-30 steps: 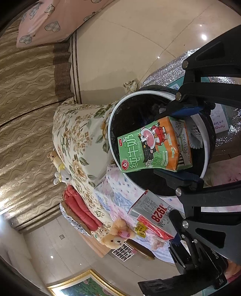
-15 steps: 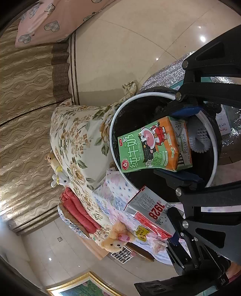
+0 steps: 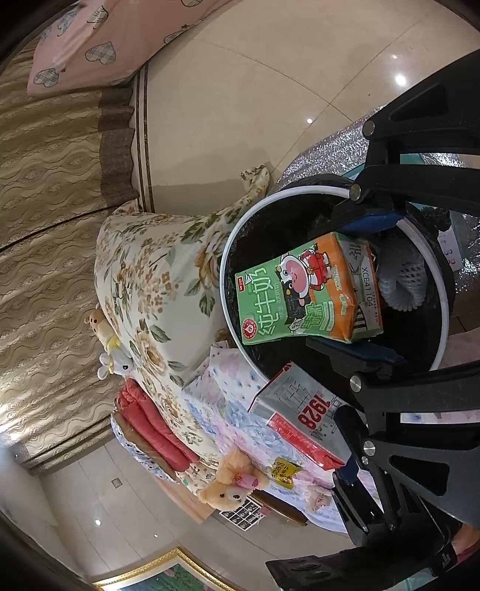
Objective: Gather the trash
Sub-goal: 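Carry the red box and green carton over the trash bin and open both grippers, then grasp the white tissue with the left gripper while the right gripper grasps the yellow wrapper, then carry the tissue and yellow wrapper over the trash bin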
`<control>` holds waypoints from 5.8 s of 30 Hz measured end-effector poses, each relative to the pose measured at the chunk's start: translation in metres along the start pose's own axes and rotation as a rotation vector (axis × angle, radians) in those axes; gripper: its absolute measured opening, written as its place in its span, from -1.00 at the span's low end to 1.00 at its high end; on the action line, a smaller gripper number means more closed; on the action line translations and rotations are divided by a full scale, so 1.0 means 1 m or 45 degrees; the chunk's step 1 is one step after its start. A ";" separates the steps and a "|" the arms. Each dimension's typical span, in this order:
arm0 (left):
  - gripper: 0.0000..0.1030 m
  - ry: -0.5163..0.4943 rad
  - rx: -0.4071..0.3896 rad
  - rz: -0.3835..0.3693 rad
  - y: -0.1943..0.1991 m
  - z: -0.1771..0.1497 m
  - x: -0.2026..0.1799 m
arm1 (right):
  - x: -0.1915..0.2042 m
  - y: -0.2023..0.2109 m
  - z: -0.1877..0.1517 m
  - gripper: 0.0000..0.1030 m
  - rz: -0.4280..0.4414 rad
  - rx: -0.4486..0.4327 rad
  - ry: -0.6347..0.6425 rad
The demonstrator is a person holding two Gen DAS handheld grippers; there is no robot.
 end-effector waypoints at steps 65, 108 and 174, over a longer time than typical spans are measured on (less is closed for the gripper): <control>0.57 0.708 -0.177 0.325 0.135 -0.139 0.256 | 0.232 -0.058 -0.037 0.63 0.370 0.097 0.262; -0.51 0.738 -0.110 0.333 0.060 -0.073 0.382 | 0.343 -0.250 0.036 -0.54 0.522 0.189 0.175; -0.75 0.328 -0.071 0.106 0.098 -0.099 0.126 | 0.156 0.005 -0.069 -0.78 0.247 -0.091 0.138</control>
Point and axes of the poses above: each gripper's, at about its wrist camera, not at the fingertips, and y roughly against the way its jaws point, x to its left, z to its top, the point moved 2 cm from there along -y, roughly the way its jaws point, and after that the axes turned 8 degrees about y, right-handed, at the moved point
